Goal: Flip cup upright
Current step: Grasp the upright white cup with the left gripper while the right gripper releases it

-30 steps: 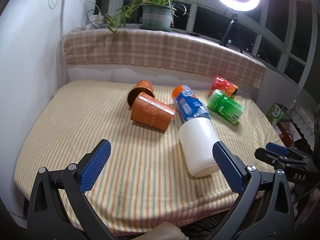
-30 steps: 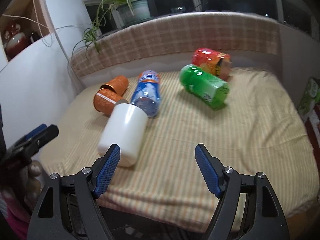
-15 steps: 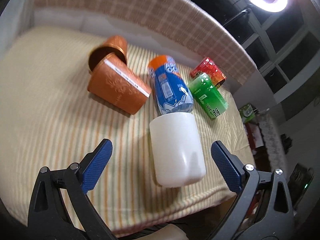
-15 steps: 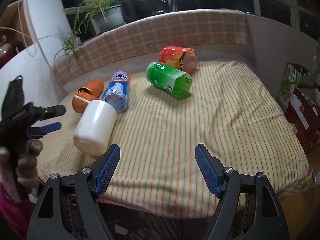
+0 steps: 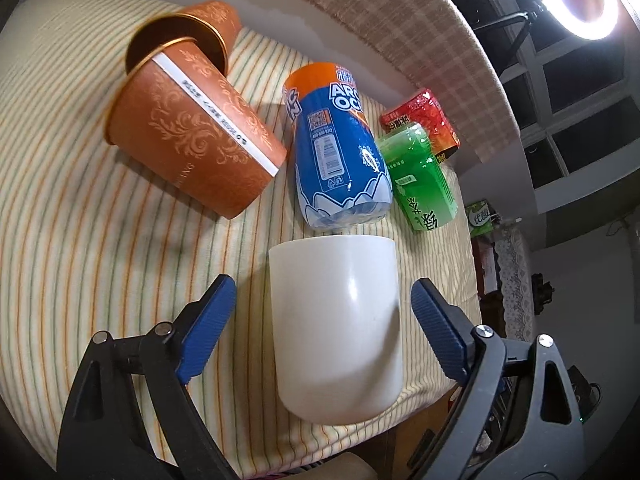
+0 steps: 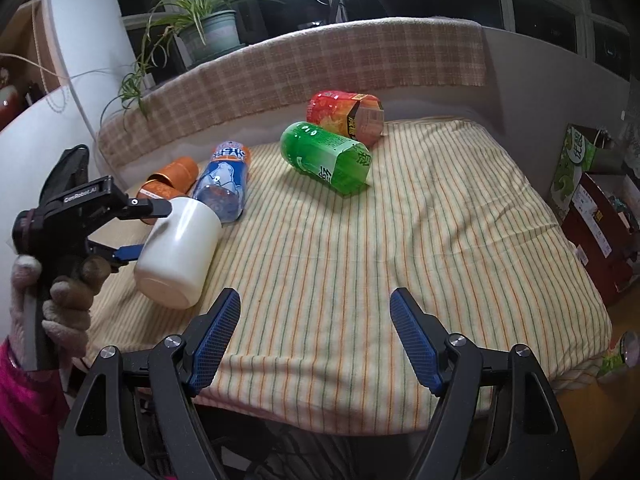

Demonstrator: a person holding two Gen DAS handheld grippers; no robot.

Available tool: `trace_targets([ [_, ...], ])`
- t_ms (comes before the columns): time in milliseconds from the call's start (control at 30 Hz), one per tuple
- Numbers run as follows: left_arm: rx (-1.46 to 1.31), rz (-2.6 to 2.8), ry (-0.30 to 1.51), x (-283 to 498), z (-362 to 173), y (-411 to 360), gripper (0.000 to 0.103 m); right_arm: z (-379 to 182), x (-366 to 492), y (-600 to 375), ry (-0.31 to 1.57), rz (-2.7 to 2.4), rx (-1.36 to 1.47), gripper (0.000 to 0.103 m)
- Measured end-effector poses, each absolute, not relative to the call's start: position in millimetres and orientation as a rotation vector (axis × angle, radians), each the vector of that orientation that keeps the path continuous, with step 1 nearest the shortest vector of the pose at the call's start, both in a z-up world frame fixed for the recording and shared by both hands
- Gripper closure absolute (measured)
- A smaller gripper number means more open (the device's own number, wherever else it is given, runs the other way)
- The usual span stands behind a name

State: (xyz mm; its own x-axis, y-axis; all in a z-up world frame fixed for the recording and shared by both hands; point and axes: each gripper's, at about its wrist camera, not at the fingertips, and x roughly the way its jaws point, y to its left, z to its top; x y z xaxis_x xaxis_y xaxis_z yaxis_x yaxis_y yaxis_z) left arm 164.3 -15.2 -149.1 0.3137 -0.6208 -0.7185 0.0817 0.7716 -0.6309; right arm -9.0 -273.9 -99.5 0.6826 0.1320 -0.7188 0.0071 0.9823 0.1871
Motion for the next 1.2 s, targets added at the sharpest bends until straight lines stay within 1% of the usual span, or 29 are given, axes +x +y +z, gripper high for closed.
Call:
trace_targets([
  [100,-0.545,-0.497,1.188,170.2,-153.9,-19.6,0.018,-99.8,-8.7,-275.6,0.817,0.063,0.184,0.026],
  [233,-0.548,-0.514,1.194,173.6,-156.2,-24.0,0.019,-100.2,-8.0,-275.7,0.817,0.057,0.177,0.026],
  [367,-0.543,-0.541,1.186,172.0,-153.2,-27.4,0.028,-101.4,-7.0,-277.2,0.820,0.047,0.177,0.026],
  [700,-0.465,-0.527,1.127,159.3,-142.7,-32.5,0.028,-100.4,-4.2,-277.5,0.809,0.033,0.176,0.026],
  [1200,-0.219,-0.446,0.902,114.0,-106.6,-46.2,0.029,-100.0,-5.5,-275.2,0.797,0.034,0.157,0.026],
])
